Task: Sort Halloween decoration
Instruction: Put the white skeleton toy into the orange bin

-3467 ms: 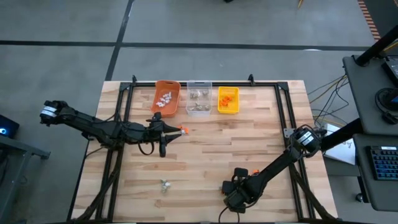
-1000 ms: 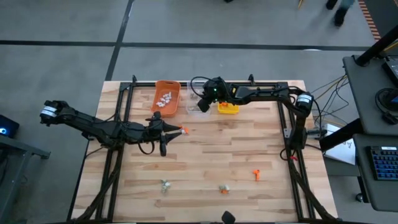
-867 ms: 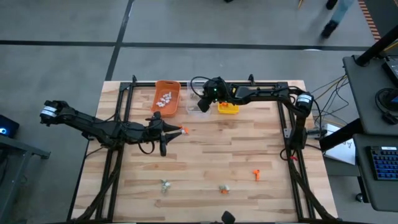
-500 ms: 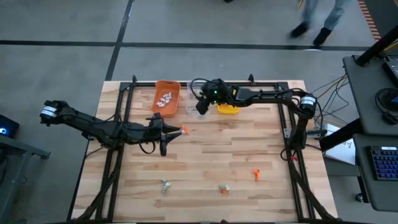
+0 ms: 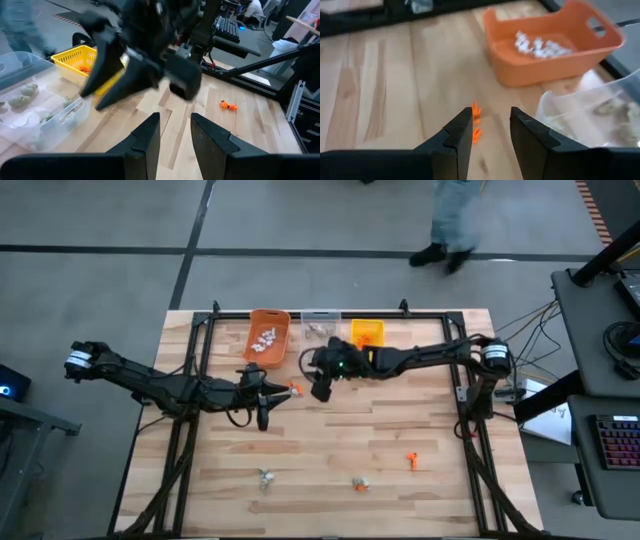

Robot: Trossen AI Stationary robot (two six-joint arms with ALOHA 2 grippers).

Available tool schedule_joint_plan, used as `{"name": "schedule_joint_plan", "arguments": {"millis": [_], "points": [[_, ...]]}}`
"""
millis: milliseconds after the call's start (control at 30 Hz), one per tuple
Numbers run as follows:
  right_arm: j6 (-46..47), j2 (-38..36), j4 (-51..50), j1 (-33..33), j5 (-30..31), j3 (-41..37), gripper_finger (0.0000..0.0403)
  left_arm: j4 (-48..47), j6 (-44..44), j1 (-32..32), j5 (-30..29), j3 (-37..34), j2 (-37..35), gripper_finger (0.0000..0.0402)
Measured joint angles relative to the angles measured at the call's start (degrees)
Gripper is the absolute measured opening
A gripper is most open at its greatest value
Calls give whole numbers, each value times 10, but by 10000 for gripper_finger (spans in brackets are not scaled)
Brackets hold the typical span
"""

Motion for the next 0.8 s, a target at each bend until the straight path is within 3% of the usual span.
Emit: {"name": "schedule_joint_plan", "arguments": {"millis": [300,633,800], "points": [[12,49,32,25,3,-13,118,0,14,0,-7,4,-1,91],[26,75,35,38,3,-13,104,-57,111,1,-21,4,8,91],[26,75,33,39,4,-14,96,-83,154,1,-42,3,50,92]]}}
